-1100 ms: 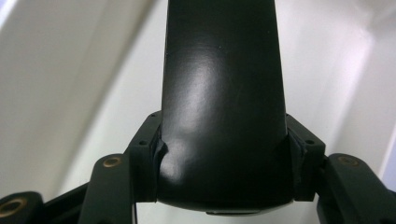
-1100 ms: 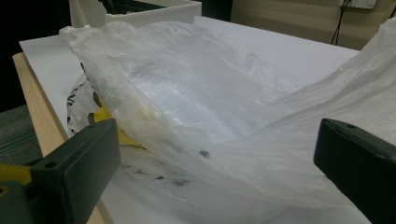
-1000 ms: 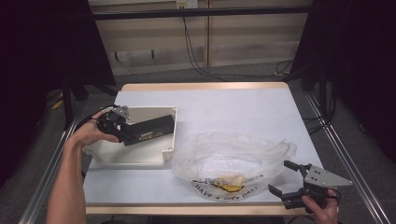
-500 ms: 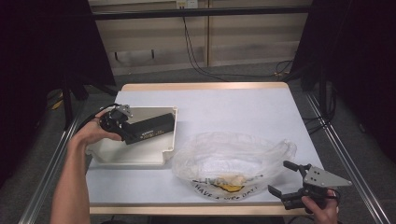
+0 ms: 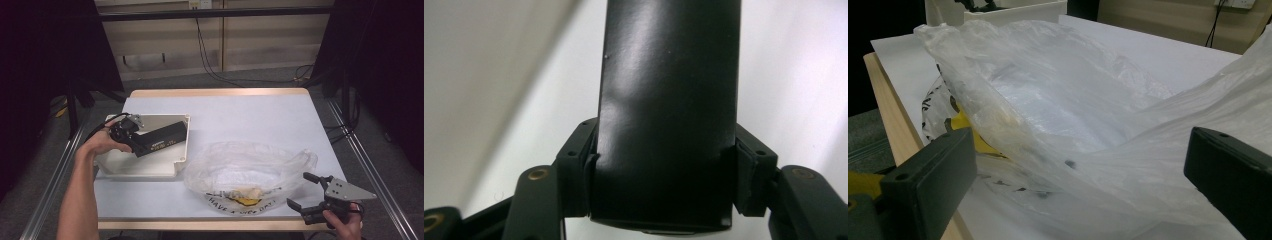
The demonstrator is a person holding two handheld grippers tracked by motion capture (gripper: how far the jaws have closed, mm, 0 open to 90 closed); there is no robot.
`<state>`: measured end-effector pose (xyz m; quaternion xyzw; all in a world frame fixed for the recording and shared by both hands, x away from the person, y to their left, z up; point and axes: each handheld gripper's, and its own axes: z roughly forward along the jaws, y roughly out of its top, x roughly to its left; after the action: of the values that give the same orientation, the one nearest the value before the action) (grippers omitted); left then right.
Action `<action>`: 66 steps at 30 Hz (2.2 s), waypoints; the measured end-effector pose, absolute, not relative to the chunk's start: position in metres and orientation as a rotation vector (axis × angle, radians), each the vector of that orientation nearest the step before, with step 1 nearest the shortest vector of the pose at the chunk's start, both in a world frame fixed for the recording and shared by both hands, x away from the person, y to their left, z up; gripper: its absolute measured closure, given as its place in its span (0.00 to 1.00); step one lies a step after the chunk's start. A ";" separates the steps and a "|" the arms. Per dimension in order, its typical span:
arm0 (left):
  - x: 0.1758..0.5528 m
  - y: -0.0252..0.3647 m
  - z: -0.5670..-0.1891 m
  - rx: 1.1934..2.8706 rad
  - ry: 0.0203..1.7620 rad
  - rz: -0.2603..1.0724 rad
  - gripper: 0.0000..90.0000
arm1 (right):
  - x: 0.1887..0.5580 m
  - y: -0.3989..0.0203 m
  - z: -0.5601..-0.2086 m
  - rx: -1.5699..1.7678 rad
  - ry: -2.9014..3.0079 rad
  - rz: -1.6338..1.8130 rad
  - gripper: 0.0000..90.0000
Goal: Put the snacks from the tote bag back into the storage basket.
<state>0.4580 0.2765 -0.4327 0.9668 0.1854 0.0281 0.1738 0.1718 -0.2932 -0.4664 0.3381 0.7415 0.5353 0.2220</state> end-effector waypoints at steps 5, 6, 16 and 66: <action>0.458 0.278 -0.435 2.704 0.601 0.091 0.40 | 0.172 -0.294 -0.466 0.932 2.052 1.477 0.00; 0.458 0.279 -0.435 2.701 0.615 0.085 0.38 | 0.172 -0.294 -0.466 0.933 2.052 1.476 0.00; 0.451 0.284 -0.427 2.618 0.707 0.149 0.23 | 0.172 -0.294 -0.466 0.930 2.056 1.483 0.00; 0.365 0.260 -0.431 2.327 0.934 0.357 1.00 | 0.174 -0.294 -0.466 0.937 2.057 1.481 0.00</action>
<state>0.3647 0.2602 -0.4312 0.8765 0.3519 0.1345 0.2998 0.1737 -0.2937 -0.4660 0.3386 0.7427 0.5351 0.2178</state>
